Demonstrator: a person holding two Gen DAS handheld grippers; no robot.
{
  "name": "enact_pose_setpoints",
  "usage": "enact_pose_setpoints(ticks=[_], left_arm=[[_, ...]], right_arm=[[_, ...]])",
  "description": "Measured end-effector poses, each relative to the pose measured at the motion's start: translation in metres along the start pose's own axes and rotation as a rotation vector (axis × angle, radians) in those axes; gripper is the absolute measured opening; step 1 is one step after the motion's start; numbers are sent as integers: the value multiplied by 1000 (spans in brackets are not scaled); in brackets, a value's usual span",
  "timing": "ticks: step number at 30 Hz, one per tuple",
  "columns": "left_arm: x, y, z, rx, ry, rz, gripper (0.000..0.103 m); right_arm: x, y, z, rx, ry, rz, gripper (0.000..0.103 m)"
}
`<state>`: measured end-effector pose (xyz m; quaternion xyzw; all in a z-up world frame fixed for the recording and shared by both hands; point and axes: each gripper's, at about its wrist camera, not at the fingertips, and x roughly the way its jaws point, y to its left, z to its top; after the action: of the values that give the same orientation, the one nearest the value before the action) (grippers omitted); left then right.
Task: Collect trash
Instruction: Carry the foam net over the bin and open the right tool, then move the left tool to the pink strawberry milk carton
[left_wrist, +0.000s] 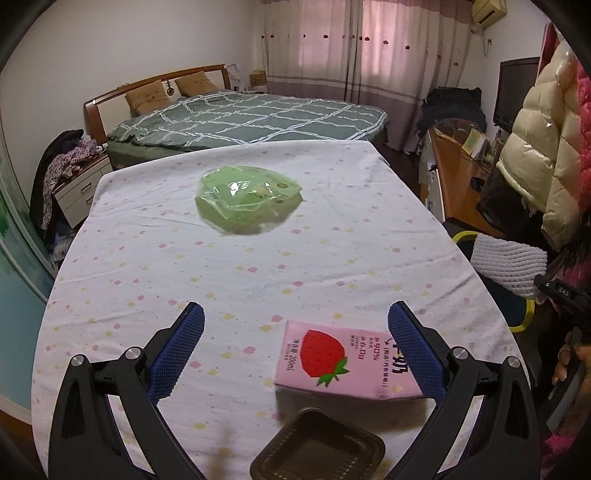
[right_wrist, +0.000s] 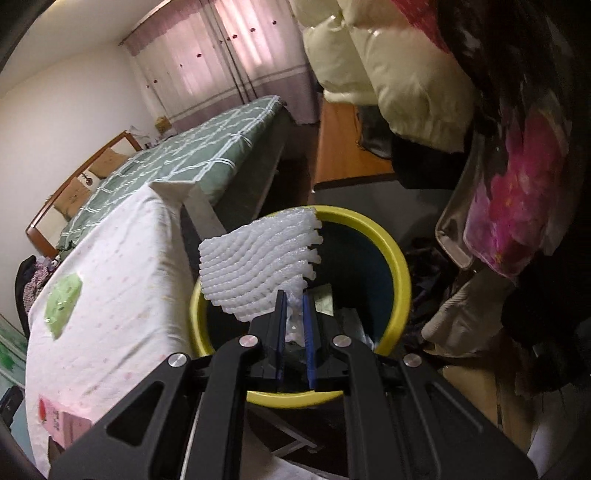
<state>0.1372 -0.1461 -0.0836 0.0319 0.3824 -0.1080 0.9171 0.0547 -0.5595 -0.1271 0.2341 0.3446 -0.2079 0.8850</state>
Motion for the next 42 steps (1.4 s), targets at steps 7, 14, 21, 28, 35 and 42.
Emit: enact_pose_setpoints(ticks=[7, 14, 21, 28, 35, 42], left_arm=[[-2, -1, -3, 29, 8, 20, 98], [-3, 15, -19, 50, 53, 55, 98], [3, 51, -18, -11, 89, 52, 98], [43, 53, 22, -5, 127, -10, 98], [25, 26, 6, 102, 155, -71, 98], [0, 31, -22, 221, 197, 1, 98]], right_arm=[[6, -5, -3, 11, 6, -24, 26], [5, 2, -4, 3, 8, -6, 28], [9, 17, -6, -18, 23, 22, 28], [6, 27, -8, -36, 22, 33, 32], [9, 24, -6, -26, 31, 33, 33], [6, 24, -7, -22, 31, 64, 33]])
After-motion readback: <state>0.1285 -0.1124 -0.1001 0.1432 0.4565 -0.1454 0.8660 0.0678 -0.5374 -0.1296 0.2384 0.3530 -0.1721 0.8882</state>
